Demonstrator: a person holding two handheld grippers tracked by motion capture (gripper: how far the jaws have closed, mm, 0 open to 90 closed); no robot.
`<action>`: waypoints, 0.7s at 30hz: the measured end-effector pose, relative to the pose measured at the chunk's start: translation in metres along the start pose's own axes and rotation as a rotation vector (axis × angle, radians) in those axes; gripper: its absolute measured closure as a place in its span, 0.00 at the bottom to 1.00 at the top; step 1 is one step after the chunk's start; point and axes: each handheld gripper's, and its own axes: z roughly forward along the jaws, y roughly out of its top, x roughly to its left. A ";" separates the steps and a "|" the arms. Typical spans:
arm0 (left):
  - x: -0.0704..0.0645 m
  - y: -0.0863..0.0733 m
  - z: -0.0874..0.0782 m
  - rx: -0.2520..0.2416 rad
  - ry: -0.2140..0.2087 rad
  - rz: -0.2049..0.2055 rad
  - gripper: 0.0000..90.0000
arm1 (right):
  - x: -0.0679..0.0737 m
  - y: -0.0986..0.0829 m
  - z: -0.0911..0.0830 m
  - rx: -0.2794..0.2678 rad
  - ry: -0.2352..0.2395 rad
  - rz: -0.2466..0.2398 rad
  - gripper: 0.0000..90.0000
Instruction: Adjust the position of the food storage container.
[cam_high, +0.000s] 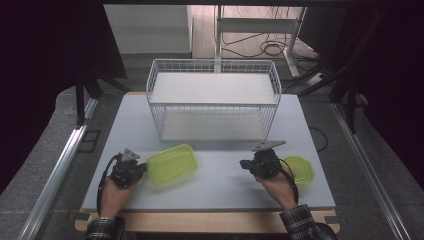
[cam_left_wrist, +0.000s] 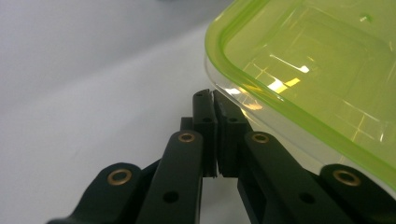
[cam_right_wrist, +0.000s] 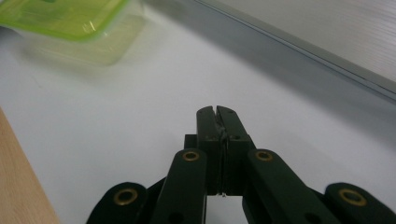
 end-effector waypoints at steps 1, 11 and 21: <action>0.000 0.000 0.000 0.000 0.000 0.000 0.98 | 0.000 0.000 0.000 0.000 0.000 0.000 0.99; -0.019 0.024 0.027 0.004 -0.105 0.055 0.97 | 0.012 0.015 0.030 0.023 0.044 -0.005 0.97; -0.041 0.048 0.052 0.002 -0.179 0.097 0.96 | -0.006 0.019 0.056 0.061 -0.003 0.023 0.97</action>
